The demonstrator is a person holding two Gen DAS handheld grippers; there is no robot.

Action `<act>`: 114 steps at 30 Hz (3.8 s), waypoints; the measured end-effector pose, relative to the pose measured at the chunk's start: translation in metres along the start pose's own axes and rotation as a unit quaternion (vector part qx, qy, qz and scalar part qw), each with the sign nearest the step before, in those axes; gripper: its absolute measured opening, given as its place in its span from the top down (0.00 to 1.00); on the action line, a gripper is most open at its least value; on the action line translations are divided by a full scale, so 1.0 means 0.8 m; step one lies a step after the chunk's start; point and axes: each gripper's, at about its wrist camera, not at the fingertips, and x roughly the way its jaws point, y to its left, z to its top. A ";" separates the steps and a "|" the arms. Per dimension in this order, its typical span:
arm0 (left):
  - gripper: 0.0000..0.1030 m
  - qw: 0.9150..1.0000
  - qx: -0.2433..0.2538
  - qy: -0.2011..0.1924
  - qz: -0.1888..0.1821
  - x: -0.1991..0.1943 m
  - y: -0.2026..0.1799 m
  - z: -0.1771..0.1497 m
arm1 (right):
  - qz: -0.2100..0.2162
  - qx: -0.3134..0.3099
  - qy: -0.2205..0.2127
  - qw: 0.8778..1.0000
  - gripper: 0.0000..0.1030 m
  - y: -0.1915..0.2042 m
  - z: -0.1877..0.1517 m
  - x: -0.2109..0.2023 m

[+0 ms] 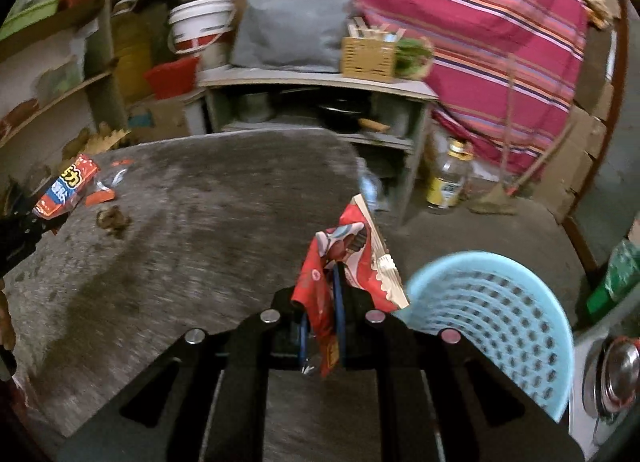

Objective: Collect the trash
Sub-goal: 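Carry both wrappers over the basket and open both tools, then move both open tools from the basket back toward the table, then grasp the crumpled brown paper scrap with the right tool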

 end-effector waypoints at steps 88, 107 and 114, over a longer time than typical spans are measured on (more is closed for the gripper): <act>0.05 0.987 -0.060 -0.047 0.138 -0.051 0.171 -0.047 | -0.016 0.039 0.000 0.999 0.10 0.125 -0.013 0.039; 0.05 0.985 -0.086 -0.012 0.147 0.006 0.267 -0.059 | 0.042 -0.053 0.014 0.998 0.10 0.288 0.025 0.097; 0.05 0.983 -0.108 0.003 0.149 0.034 0.304 -0.051 | 0.060 -0.093 0.022 0.994 0.10 0.345 0.034 0.125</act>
